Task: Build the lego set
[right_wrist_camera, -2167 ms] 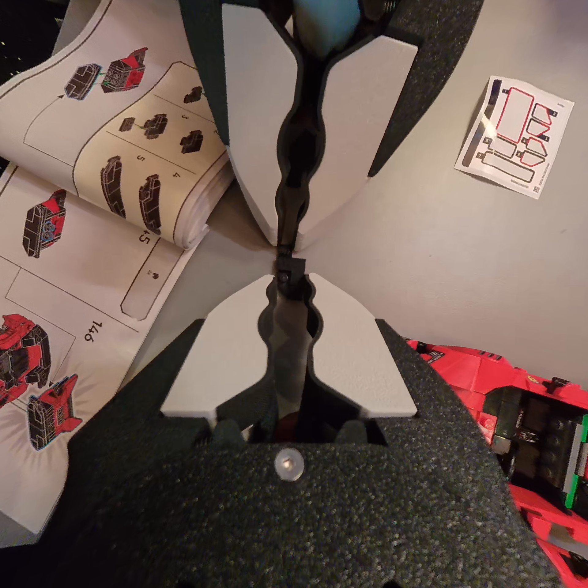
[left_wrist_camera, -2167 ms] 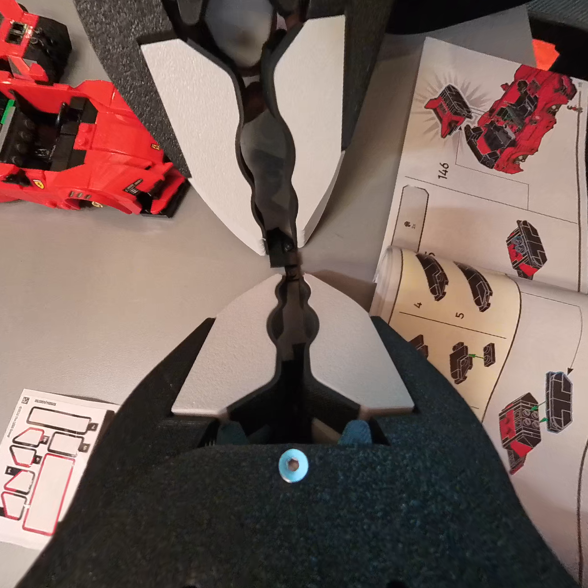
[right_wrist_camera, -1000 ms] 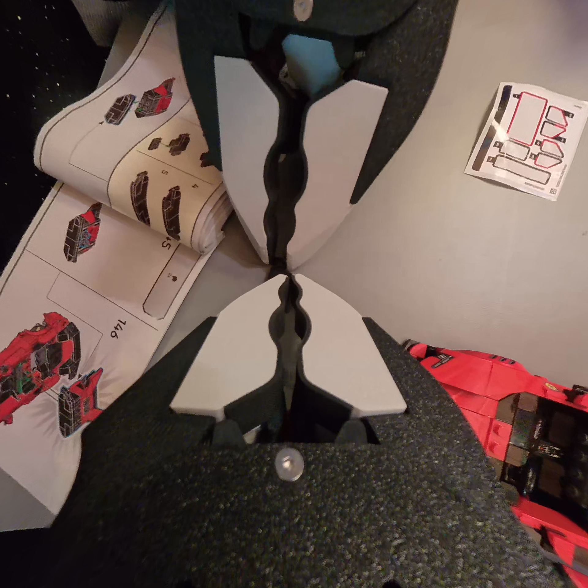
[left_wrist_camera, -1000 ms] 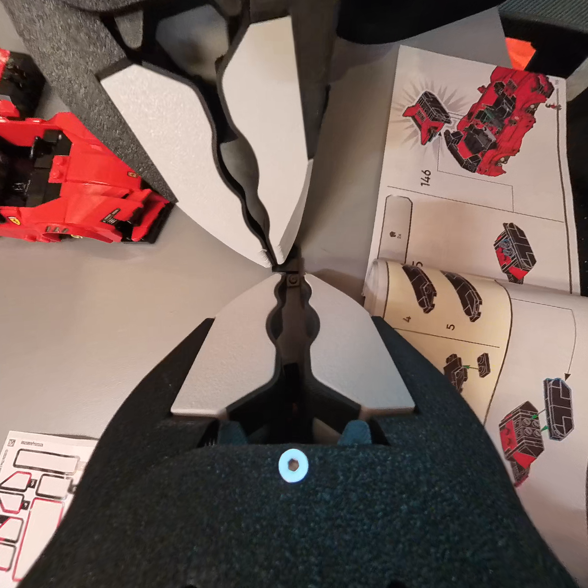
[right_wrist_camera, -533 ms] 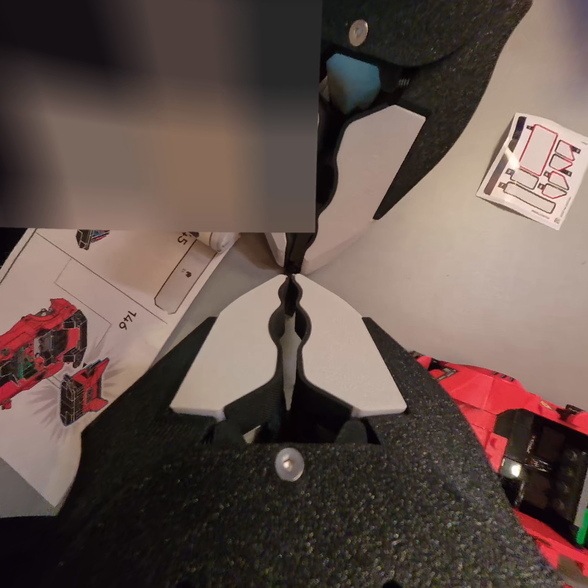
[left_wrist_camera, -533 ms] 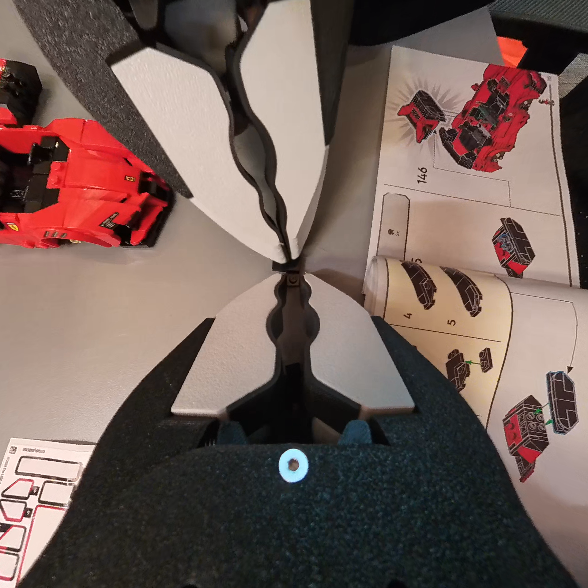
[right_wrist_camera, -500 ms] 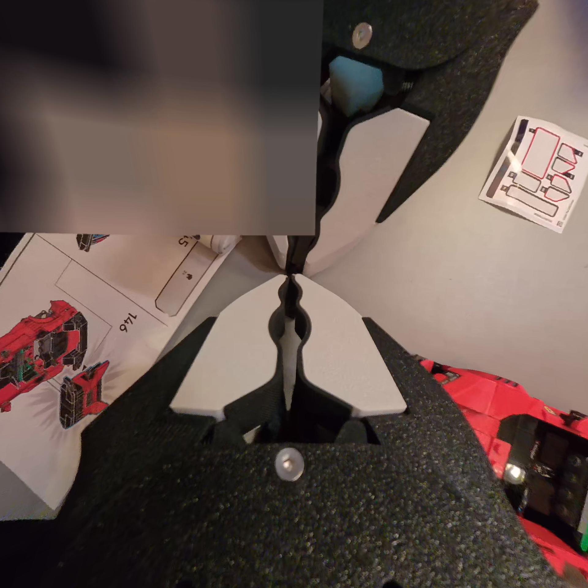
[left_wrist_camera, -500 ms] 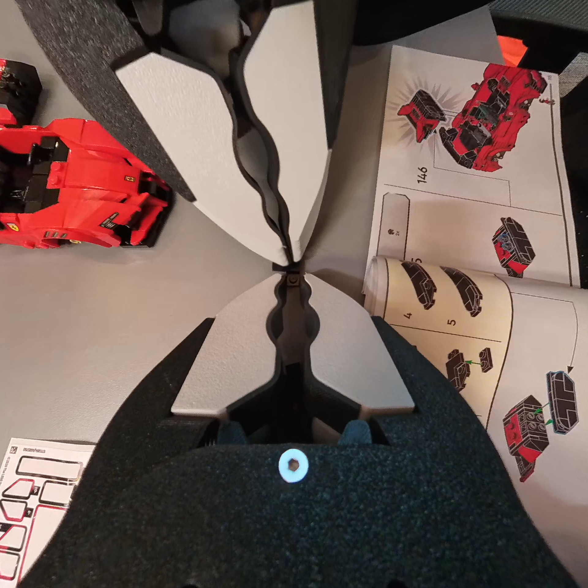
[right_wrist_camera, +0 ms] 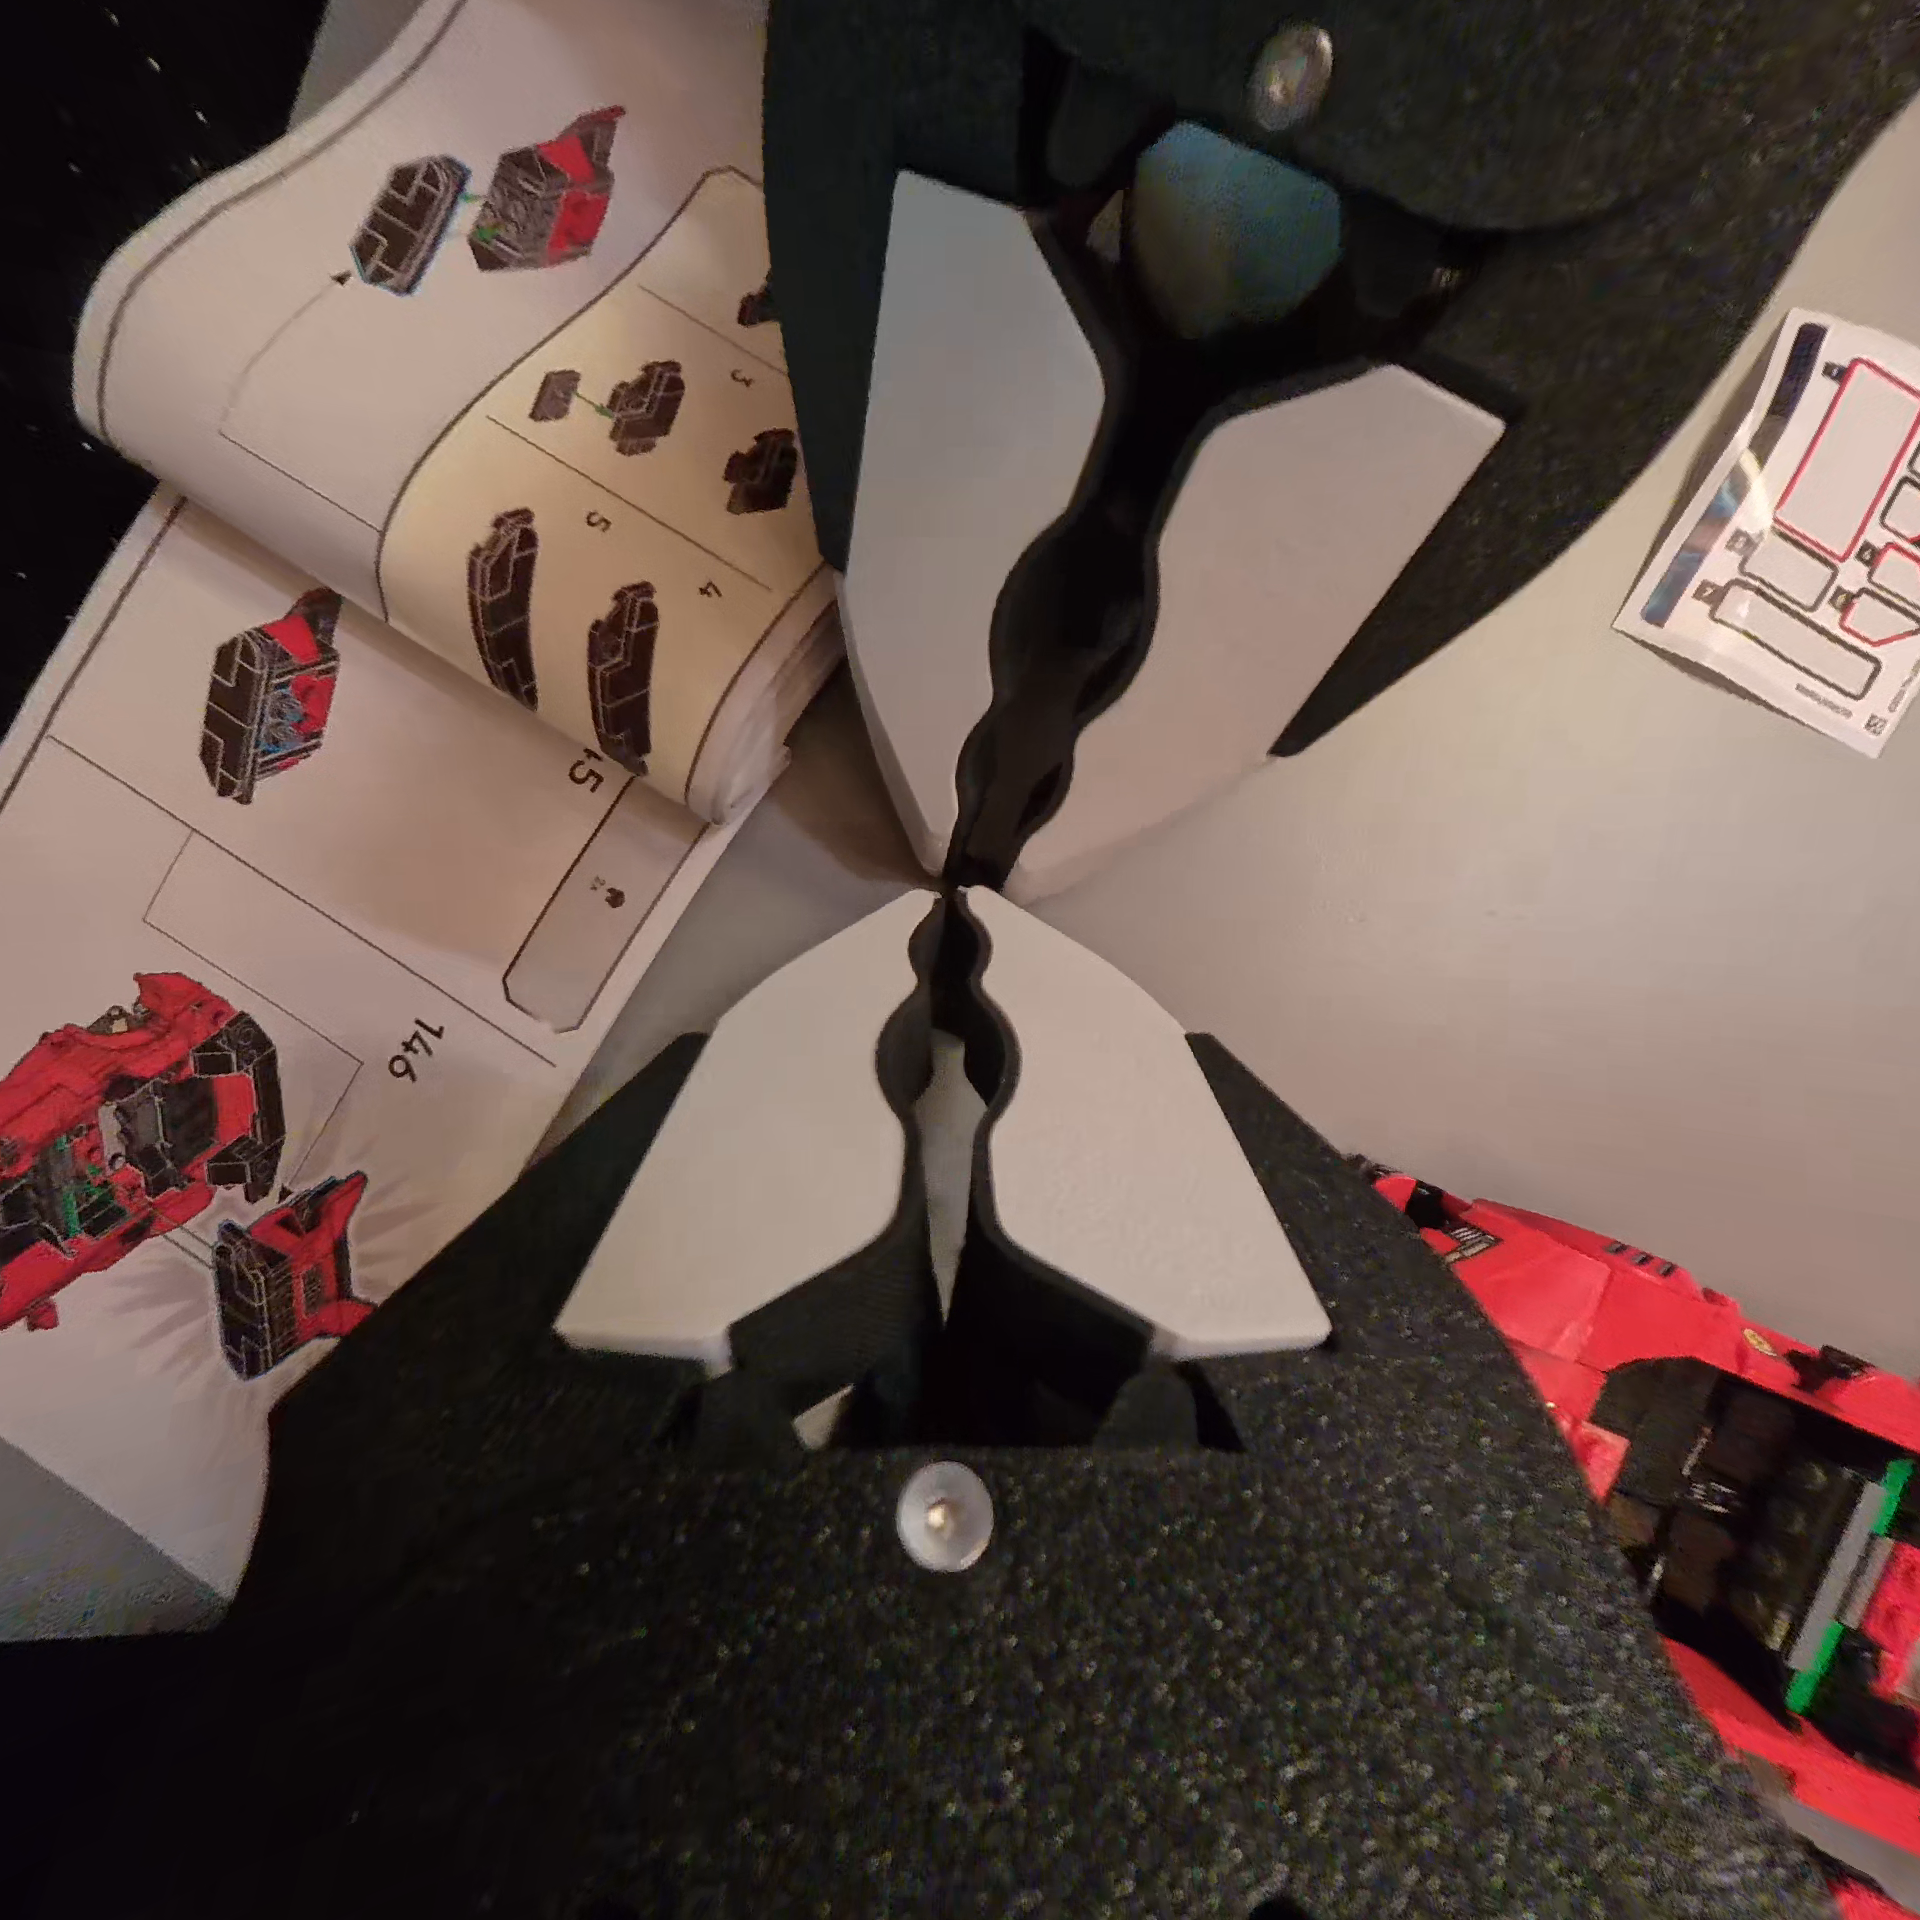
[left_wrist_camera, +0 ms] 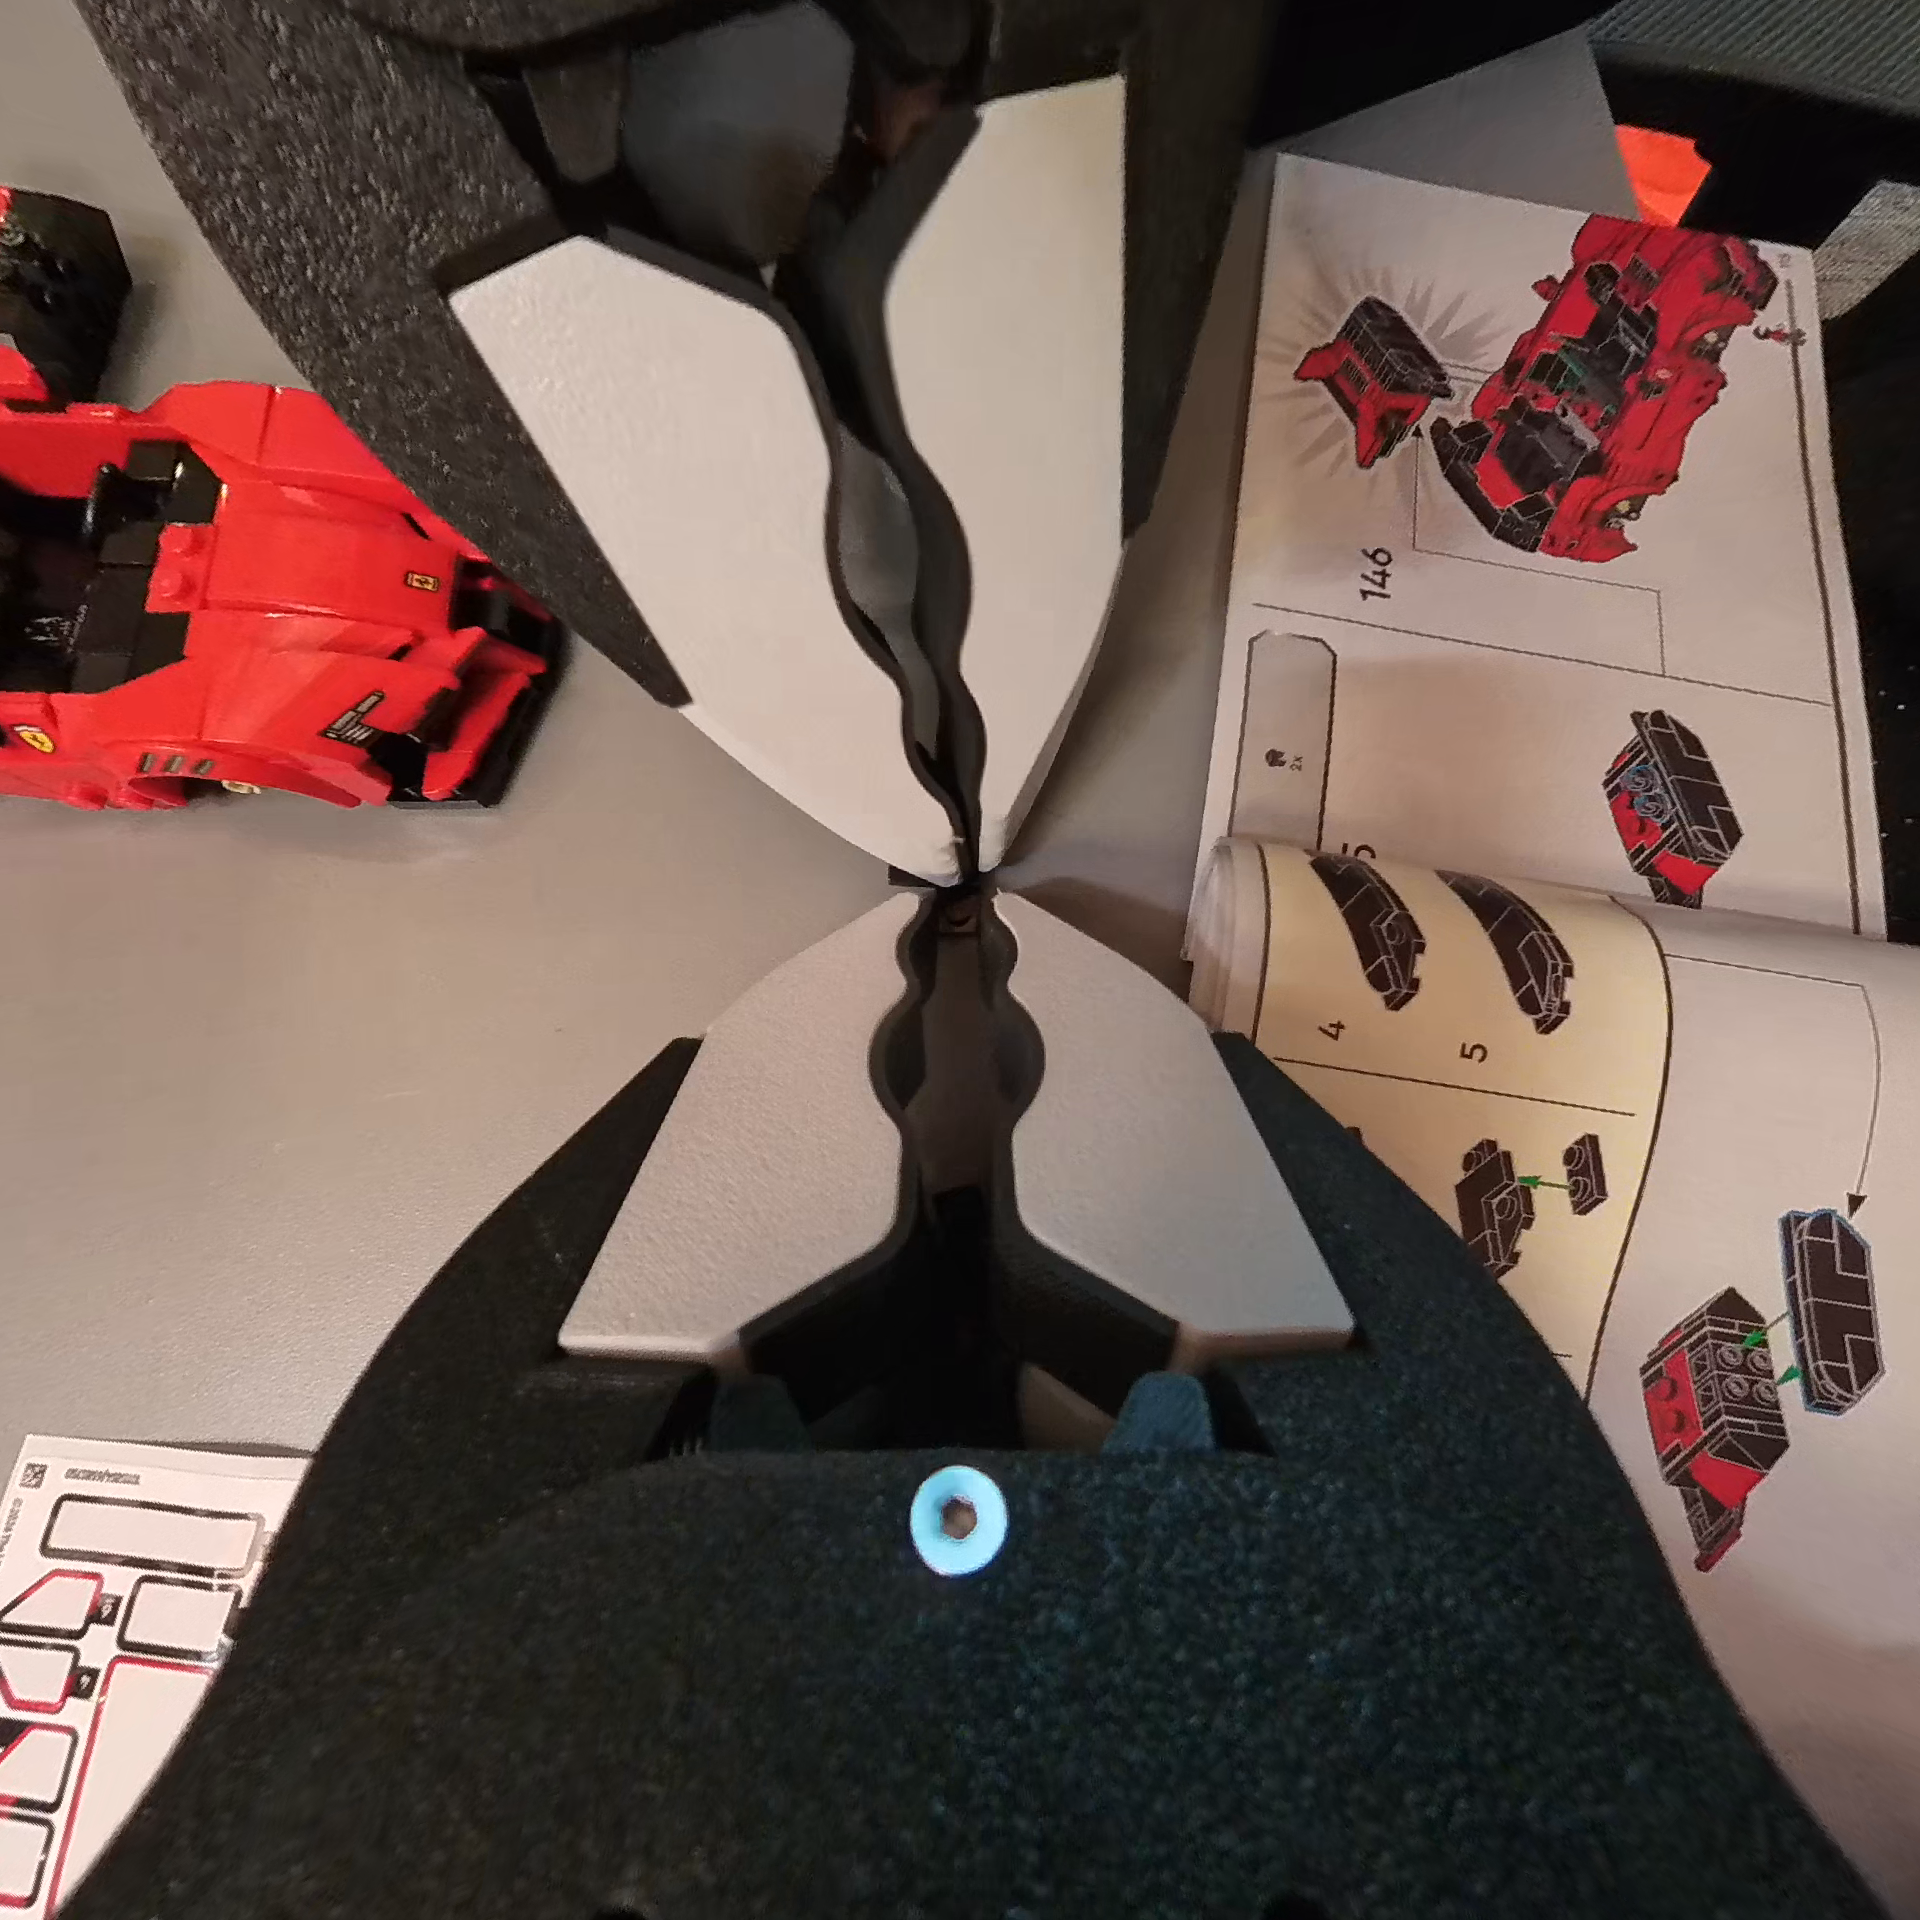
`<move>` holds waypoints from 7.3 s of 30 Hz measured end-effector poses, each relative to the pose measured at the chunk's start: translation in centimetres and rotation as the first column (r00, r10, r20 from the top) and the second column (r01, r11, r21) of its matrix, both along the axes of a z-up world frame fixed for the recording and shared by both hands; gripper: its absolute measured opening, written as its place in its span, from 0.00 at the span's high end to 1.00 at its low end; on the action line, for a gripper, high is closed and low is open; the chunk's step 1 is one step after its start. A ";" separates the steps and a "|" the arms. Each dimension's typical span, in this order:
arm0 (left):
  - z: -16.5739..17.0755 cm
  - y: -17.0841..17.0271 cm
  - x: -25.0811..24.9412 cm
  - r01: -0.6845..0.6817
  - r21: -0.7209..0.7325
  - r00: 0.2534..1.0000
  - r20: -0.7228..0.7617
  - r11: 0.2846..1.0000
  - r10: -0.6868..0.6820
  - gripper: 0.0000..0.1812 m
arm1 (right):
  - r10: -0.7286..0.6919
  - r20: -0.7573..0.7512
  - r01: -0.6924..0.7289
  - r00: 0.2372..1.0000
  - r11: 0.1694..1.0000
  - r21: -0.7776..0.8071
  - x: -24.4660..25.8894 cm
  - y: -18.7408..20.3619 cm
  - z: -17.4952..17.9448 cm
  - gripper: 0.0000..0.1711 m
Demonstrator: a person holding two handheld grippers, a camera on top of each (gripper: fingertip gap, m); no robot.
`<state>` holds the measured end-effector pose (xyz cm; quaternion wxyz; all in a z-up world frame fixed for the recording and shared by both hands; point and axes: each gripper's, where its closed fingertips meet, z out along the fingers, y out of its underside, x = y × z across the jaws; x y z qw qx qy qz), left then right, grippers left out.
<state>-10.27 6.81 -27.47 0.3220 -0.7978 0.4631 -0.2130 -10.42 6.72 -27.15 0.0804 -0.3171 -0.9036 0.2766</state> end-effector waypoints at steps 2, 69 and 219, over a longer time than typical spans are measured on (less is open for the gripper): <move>0.0 0.0 0.0 0.000 0.001 1.000 -0.003 1.000 0.000 0.95 | 0.002 -0.013 -0.002 1.000 1.000 0.010 0.0 0.0 0.0 1.00; 17.9 -4.5 2.0 -0.173 0.755 0.920 0.353 0.632 -0.169 0.96 | -0.031 -0.777 -0.064 0.629 0.994 -0.091 1.2 -5.9 18.5 0.96; 0.2 -2.8 -6.4 -0.245 0.114 0.968 -0.035 0.963 0.250 0.90 | -0.062 0.053 0.067 0.997 0.994 -0.086 -2.8 -0.4 -0.3 0.91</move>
